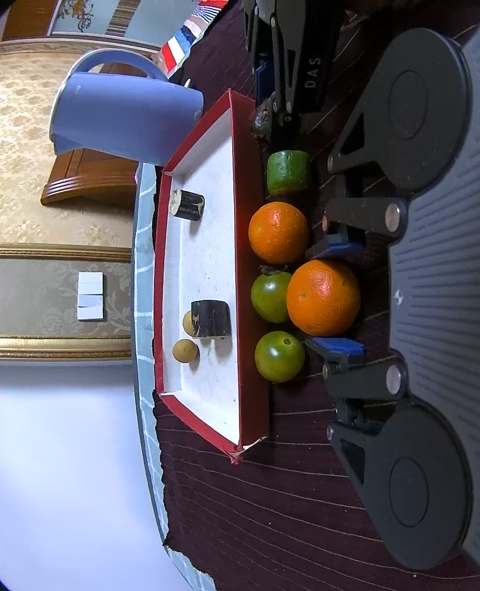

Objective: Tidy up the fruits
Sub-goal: 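Grasp the dark round cut slice with the right tool while the left tool grasps the orange, then lift and carry the dark slice and orange over the tray with both tools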

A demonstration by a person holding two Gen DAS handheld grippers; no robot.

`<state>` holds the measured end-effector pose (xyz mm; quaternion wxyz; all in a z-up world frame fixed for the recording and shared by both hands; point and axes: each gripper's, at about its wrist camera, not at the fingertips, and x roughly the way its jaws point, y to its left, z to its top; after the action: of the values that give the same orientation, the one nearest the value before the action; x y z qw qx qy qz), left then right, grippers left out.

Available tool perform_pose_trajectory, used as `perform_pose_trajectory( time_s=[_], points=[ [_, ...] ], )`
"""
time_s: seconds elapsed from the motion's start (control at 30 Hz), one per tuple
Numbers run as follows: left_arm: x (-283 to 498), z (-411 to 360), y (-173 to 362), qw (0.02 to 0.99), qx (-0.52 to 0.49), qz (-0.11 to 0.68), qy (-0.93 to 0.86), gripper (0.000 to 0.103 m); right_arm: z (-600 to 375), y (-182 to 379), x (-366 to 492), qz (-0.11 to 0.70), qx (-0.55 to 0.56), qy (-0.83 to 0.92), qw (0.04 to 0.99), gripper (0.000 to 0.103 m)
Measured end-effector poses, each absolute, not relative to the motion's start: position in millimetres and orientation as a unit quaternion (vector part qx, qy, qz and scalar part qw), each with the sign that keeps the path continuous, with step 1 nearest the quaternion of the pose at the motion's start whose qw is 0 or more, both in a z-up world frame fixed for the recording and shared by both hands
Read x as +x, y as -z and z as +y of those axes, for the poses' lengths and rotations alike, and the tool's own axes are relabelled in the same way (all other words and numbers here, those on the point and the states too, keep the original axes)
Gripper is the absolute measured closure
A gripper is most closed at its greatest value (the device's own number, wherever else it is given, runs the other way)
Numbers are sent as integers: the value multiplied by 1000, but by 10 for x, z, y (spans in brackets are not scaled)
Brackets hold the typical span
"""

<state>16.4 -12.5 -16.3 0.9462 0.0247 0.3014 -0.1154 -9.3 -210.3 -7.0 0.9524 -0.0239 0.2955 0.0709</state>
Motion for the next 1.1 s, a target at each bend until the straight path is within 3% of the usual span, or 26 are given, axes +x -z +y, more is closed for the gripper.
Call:
perform_pose_trajectory(
  time_s=[1.1],
  points=[
    [434,-110,-177,955,41,272,114,62,-2016,-175,-152,252,33,-53,966,67]
  ],
)
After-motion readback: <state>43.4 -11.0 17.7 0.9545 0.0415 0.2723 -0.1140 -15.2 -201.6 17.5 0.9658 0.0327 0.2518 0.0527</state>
